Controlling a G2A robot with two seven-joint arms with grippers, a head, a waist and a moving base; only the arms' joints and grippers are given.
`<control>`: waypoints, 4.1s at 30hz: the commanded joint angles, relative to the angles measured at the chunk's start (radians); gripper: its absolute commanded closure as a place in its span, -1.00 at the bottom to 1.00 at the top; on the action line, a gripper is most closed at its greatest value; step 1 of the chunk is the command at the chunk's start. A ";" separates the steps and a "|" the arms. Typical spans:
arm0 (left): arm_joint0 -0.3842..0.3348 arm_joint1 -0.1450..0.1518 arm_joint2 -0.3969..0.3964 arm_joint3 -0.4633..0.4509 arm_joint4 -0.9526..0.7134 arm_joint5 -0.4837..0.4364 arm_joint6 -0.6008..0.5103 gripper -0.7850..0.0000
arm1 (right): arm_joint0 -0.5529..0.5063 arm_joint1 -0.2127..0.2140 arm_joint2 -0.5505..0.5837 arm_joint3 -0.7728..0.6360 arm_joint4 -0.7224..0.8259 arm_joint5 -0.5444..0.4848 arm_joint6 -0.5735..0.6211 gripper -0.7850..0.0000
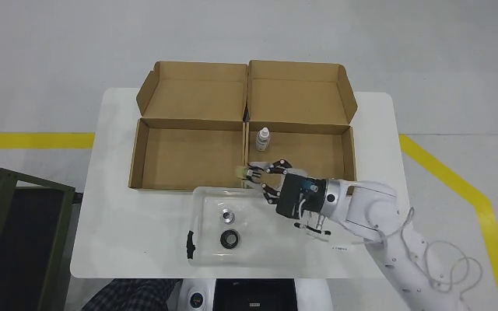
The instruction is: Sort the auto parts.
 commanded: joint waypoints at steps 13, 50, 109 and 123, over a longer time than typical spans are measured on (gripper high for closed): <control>0.000 0.000 0.000 0.000 0.000 0.000 0.000 -1.00 | 0.089 -0.002 -0.006 0.139 -0.025 -0.009 0.201 1.00; 0.000 0.000 0.000 0.000 0.000 0.000 0.000 -1.00 | 0.386 -0.079 -0.258 0.494 0.001 0.003 0.539 -0.48; 0.000 0.000 0.000 0.000 0.000 0.000 0.000 -1.00 | 0.275 -0.112 -0.426 0.286 0.077 -0.053 0.442 -0.12; 0.000 0.000 0.000 0.000 0.000 0.000 0.000 -1.00 | 0.276 -0.120 -0.445 0.362 0.060 -0.067 0.433 -0.04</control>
